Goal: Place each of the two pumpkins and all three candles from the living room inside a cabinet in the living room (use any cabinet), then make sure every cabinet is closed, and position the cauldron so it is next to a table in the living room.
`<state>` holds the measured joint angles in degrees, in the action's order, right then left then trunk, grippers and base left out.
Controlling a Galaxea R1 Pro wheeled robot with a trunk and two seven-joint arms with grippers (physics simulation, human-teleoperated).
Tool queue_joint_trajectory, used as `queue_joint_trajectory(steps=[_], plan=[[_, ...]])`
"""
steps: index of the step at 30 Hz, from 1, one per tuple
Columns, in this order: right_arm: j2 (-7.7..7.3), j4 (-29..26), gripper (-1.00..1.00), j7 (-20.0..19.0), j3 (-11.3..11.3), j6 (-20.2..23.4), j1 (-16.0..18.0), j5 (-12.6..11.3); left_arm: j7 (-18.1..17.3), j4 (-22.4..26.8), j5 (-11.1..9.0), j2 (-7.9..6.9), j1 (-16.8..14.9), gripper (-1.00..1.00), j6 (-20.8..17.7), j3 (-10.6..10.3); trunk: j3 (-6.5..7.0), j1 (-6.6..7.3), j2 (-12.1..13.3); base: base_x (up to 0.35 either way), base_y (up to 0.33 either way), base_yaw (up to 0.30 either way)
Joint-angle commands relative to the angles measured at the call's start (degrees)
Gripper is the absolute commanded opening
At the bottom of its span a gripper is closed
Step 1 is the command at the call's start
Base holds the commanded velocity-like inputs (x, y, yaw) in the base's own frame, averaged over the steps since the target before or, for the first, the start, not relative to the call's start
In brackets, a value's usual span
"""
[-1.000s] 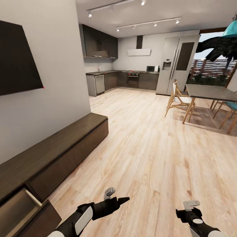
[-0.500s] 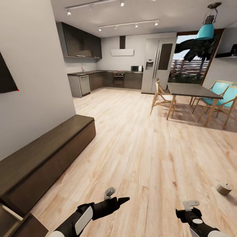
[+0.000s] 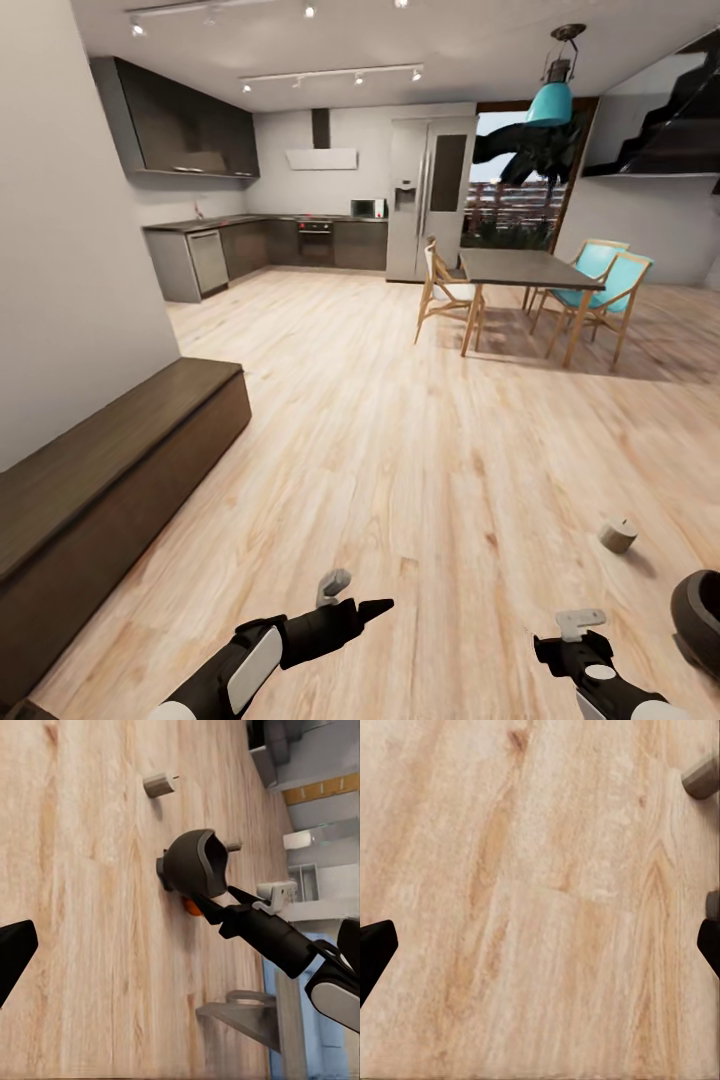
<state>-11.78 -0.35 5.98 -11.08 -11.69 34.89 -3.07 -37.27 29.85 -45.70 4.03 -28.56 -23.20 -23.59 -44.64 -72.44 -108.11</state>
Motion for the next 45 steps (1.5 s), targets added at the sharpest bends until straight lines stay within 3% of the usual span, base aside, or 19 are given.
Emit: queue_joint_trajectory(steps=[1,17,42,45], plan=[[0.0,0.0,1.0,0.0,0.01,0.0,0.0,0.0,0.0,0.01,0.0,0.01,0.0,1.0,0.0,-0.01,0.0,0.0,0.0,0.0,0.0,-0.283],[0.05,0.0,1.0,0.07,-0.05,0.06,0.0,0.06,0.0,0.0,0.0,0.01,0.0,1.0,0.0,0.03,0.0,0.0,0.0,0.0,0.0,-0.268],[-0.05,0.0,1.0,0.61,-0.08,0.09,0.0,-0.09,0.07,-0.07,-0.09,-0.07,0.0,1.0,0.0,0.03,-1.94,0.0,0.0,0.0,0.0,0.011],[-0.01,0.07,1.0,0.61,-0.08,0.09,0.0,-0.06,0.07,-2.93,0.03,-0.06,0.0,1.0,0.3,0.12,-2.22,0.0,0.0,0.0,0.0,0.0]])
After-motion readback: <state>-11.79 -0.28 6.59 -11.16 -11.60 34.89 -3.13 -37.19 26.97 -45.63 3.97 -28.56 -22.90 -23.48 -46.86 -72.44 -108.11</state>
